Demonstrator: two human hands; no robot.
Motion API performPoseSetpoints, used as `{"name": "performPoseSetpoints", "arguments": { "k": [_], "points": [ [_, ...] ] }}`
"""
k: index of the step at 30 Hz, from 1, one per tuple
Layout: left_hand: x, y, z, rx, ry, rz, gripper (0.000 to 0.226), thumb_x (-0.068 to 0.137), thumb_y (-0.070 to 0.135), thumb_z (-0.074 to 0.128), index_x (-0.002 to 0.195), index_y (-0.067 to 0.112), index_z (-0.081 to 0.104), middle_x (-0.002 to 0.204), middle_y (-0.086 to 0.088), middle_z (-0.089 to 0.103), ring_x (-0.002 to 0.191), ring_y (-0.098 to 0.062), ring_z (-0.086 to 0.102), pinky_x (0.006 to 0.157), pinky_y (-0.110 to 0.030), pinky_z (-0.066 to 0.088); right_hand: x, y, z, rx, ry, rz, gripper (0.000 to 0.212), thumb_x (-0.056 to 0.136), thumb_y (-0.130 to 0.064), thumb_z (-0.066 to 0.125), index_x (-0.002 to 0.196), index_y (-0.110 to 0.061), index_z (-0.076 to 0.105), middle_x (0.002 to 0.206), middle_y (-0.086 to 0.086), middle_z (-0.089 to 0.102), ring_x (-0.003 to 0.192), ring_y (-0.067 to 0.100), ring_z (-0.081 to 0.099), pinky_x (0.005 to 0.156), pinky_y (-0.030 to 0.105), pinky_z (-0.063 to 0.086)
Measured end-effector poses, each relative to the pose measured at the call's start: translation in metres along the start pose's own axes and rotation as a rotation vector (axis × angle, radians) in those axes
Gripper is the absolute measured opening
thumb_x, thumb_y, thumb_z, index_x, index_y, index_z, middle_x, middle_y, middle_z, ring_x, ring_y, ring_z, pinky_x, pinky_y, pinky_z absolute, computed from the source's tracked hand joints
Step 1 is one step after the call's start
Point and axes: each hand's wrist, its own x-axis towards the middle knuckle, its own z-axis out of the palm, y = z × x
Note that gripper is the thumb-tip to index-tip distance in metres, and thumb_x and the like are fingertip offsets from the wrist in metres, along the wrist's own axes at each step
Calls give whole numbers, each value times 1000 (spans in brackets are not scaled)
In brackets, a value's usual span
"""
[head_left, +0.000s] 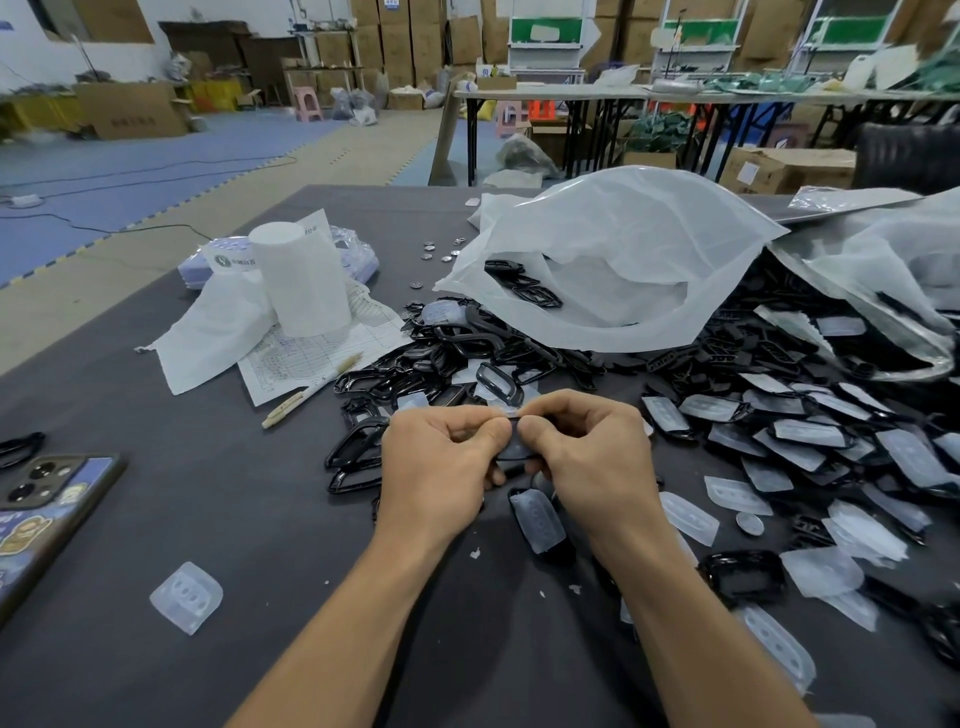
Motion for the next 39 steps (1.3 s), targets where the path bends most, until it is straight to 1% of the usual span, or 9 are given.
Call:
{"name": "performPoseSetpoints", "arguments": {
  "k": [6, 11, 15, 18, 21, 23, 28, 32, 39],
  "points": [
    [-1, 1, 1, -19, -11, 7, 26, 93, 12, 73, 75, 28, 83, 58, -11, 70, 48, -17, 63, 49, -36, 56, 1, -3, -4, -48, -14, -84, 25, 92, -6, 71, 74, -23, 76, 57, -6, 67, 50, 7, 58, 52, 21, 46],
    [-1, 0, 1, -70, -39, -15, 26, 97, 15, 69, 78, 26, 83, 57, -9, 69, 50, -18, 63, 50, -29, 53, 2, -2, -7, -63, 7, -121, 22, 95, -16, 73, 76, -27, 75, 57, -5, 66, 47, 9, 57, 50, 24, 46],
    [0, 3, -3, -206, -167, -111, 33, 93, -3, 64, 87, 22, 85, 68, -12, 72, 56, -16, 67, 53, -21, 52, 4, -2, -9, -36, 22, -100, 22, 97, -16, 71, 77, -22, 75, 58, 6, 64, 47, 10, 53, 47, 23, 45],
    [-1, 6, -2, -243, -170, -153, 35, 91, -9, 62, 88, 18, 84, 72, -11, 76, 59, -15, 69, 56, -20, 55, 6, -2, -11, 77, 7, 5, 27, 101, -20, 65, 76, -19, 76, 57, 7, 61, 44, 16, 52, 43, 23, 41],
    [-1, 7, 1, -274, -115, -192, 33, 92, -9, 63, 87, 17, 82, 74, -12, 77, 60, -15, 71, 56, -21, 57, 7, -3, -12, 182, -44, 85, 16, 91, -12, 70, 81, -21, 79, 67, 5, 70, 50, 16, 61, 44, 22, 43],
    [-1, 7, 1, -283, -103, -199, 35, 92, -9, 62, 83, 19, 82, 74, -12, 78, 60, -14, 72, 57, -21, 58, 6, -1, -12, 138, -46, 85, 20, 82, -4, 71, 87, -21, 79, 70, 8, 74, 55, 18, 65, 50, 25, 49],
    [-1, 7, -5, -268, -196, -222, 37, 88, -10, 57, 94, 13, 85, 83, -15, 79, 70, -14, 74, 64, -21, 58, 9, 2, -13, 150, 2, 103, 25, 86, 10, 67, 91, -12, 77, 73, 11, 76, 54, 21, 66, 51, 27, 52],
    [1, 5, -6, -230, -182, -245, 27, 89, -6, 62, 88, 11, 84, 82, -14, 79, 68, -16, 73, 63, -23, 60, 8, 2, -15, 169, -4, 97, 27, 88, 14, 65, 92, -10, 77, 69, 9, 75, 51, 18, 66, 49, 25, 52],
    [1, 6, -7, -220, -206, -276, 27, 88, -8, 61, 86, 7, 83, 82, -15, 79, 67, -13, 73, 61, -21, 58, 10, 3, -12, 151, -12, 62, 36, 89, 12, 63, 86, -20, 81, 72, 14, 75, 54, 20, 66, 51, 25, 53]
  ]
}}
